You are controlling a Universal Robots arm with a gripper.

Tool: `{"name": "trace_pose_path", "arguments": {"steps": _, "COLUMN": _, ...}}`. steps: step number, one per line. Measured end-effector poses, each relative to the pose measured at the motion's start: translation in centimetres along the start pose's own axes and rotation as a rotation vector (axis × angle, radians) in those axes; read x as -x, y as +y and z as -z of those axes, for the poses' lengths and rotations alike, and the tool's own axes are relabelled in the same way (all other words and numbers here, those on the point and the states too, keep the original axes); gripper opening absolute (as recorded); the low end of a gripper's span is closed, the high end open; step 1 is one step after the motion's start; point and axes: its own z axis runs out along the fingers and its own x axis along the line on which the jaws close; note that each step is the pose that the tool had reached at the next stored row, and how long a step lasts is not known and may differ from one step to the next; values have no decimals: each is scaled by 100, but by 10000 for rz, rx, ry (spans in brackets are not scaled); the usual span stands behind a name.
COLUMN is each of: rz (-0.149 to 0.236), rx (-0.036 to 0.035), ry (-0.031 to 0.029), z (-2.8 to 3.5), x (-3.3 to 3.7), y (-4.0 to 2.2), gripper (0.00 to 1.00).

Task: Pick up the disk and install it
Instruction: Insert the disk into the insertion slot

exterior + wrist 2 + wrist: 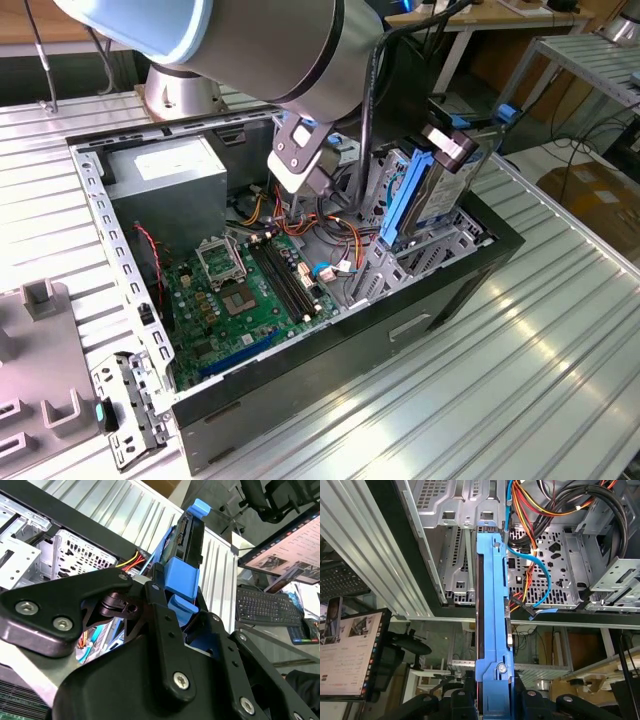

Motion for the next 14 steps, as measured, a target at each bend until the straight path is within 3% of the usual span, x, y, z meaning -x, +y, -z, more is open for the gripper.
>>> {"name": "trace_pose_path", "arguments": {"steps": 5, "rz": 10, "rx": -9, "ry": -18, "z": -1, "x": -2, "y": 0, "gripper": 38}}
{"name": "trace_pose_path", "arguments": {"steps": 6, "rz": 10, "rx": -9, "ry": -18, "z": -1, "x": -2, "y": 0, "gripper": 45}}
{"name": "trace_pose_path", "arguments": {"steps": 9, "rz": 10, "rx": 9, "ry": -20, "z": -4, "x": -2, "y": -6, "gripper": 45}}
{"name": "trace_pose_path", "arguments": {"steps": 10, "rz": 16, "rx": 161, "ry": -24, "z": -13, "x": 3, "y": -47, "gripper": 45}}
{"name": "trace_pose_path", "arguments": {"steps": 11, "rz": 18, "rx": 346, "ry": -24, "z": -15, "x": 10, "y": -79, "gripper": 36}}
{"name": "trace_pose_path", "arguments": {"steps": 13, "rz": 34, "rx": 870, "ry": -48, "z": -34, "x": 11, "y": -140, "gripper": 18}}
{"name": "trace_pose_path", "arguments": {"steps": 14, "rz": 39, "rx": 1028, "ry": -55, "z": -38, "x": 12, "y": -153, "gripper": 12}}
